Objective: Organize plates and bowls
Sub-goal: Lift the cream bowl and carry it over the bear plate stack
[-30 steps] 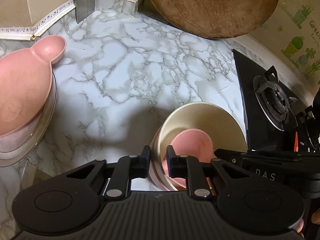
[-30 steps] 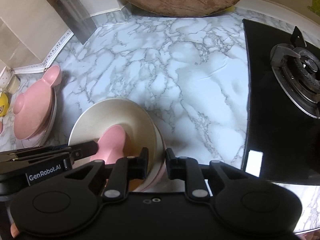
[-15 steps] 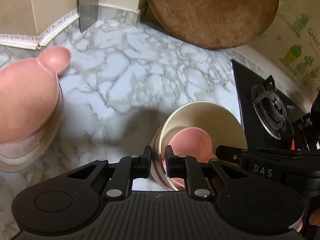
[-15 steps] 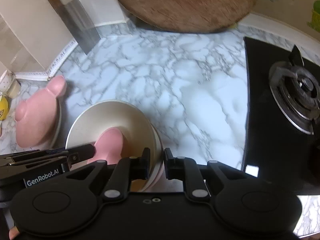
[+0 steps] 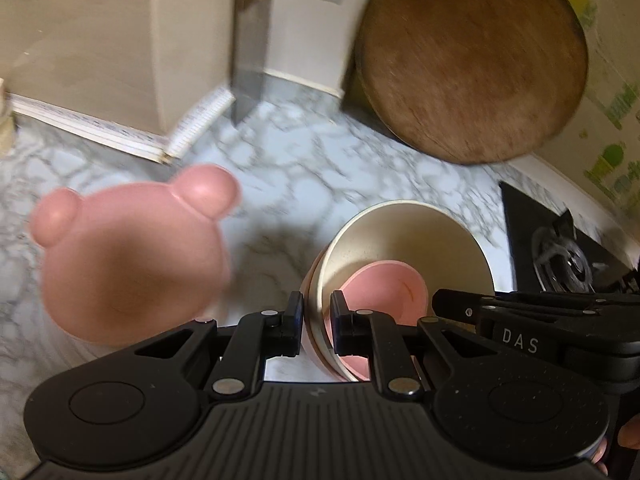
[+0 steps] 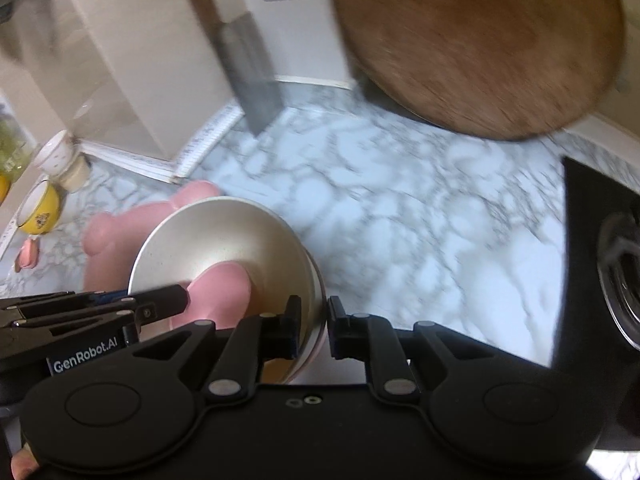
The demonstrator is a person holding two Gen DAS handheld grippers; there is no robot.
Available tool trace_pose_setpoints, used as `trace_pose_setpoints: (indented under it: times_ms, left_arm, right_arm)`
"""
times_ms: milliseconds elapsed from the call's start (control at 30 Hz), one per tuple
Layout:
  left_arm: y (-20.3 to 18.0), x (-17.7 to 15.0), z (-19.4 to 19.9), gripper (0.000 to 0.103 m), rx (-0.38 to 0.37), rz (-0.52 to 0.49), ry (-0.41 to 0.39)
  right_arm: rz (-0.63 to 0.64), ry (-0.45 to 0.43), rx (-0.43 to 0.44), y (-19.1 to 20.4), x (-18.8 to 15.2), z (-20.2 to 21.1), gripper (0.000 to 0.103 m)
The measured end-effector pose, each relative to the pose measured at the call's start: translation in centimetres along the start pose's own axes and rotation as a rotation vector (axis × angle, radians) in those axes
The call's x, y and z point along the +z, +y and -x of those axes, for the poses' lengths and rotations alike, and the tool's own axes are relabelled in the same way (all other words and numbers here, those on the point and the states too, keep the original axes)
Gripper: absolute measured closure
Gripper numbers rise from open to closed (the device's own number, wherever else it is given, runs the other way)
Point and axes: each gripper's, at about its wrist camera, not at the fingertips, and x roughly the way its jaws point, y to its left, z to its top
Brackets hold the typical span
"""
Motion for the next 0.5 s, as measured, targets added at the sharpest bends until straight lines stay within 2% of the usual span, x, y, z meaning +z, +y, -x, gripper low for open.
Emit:
trace_pose_setpoints:
  times_ms: [500]
  left_arm:
    - [9.3,2.3,2.4,0.090,0.120,0.086,-0.050]
  right_arm:
    - [0.093,0.016,0.085,9.7,3.4,-3.6,0.089]
